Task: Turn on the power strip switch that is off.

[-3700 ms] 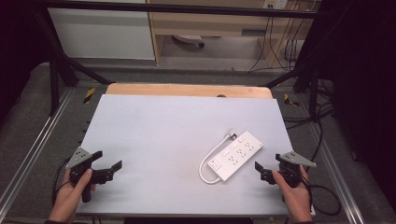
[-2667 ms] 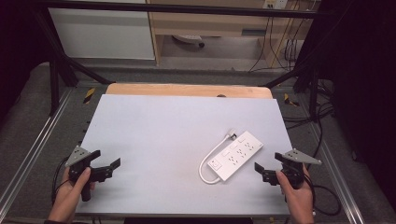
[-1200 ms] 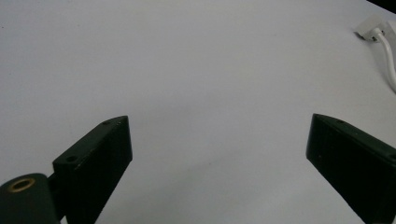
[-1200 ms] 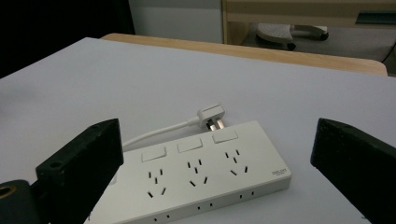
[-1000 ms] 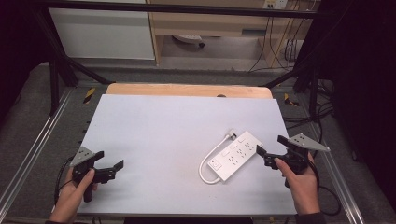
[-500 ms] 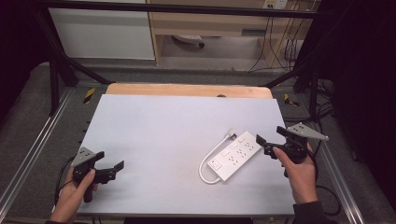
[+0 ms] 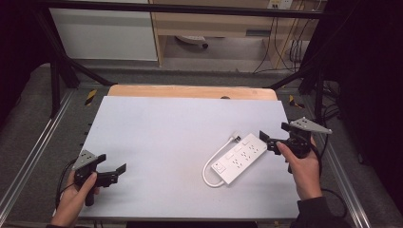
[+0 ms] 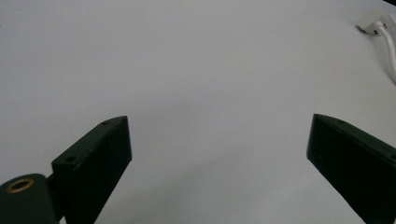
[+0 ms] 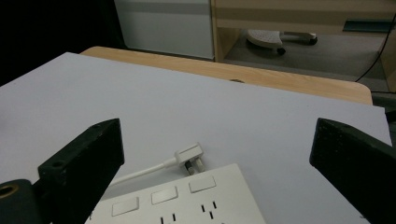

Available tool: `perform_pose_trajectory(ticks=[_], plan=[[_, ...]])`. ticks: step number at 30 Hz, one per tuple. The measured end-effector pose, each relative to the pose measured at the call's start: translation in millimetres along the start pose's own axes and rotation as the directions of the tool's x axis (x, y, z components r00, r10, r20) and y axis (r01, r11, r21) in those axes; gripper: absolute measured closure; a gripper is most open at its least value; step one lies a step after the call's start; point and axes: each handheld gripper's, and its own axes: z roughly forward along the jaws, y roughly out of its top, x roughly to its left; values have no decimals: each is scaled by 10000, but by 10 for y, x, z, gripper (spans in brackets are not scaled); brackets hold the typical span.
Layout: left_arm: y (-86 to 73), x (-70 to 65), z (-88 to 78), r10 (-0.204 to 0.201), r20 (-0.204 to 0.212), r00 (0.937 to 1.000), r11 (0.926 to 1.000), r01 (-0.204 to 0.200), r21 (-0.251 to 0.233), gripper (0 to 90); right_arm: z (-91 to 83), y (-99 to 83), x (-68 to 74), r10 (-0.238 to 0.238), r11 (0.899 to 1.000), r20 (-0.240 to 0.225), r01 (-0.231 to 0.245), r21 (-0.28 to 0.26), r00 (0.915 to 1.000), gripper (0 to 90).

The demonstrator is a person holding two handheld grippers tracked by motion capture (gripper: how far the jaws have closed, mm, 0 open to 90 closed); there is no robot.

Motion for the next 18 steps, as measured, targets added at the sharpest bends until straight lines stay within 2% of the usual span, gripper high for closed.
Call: perform_pose_trajectory(ticks=[9,18], plan=[[-2,-3,4,-11,10,10000,10000,11,23,66,55,34,-38,-54,10000,-72,55,69,10000,28],[-3,-4,7,-2,12,10000,10000,2,81,66,155,53,-46,-72,9998,-177,75,166,9998,74]])
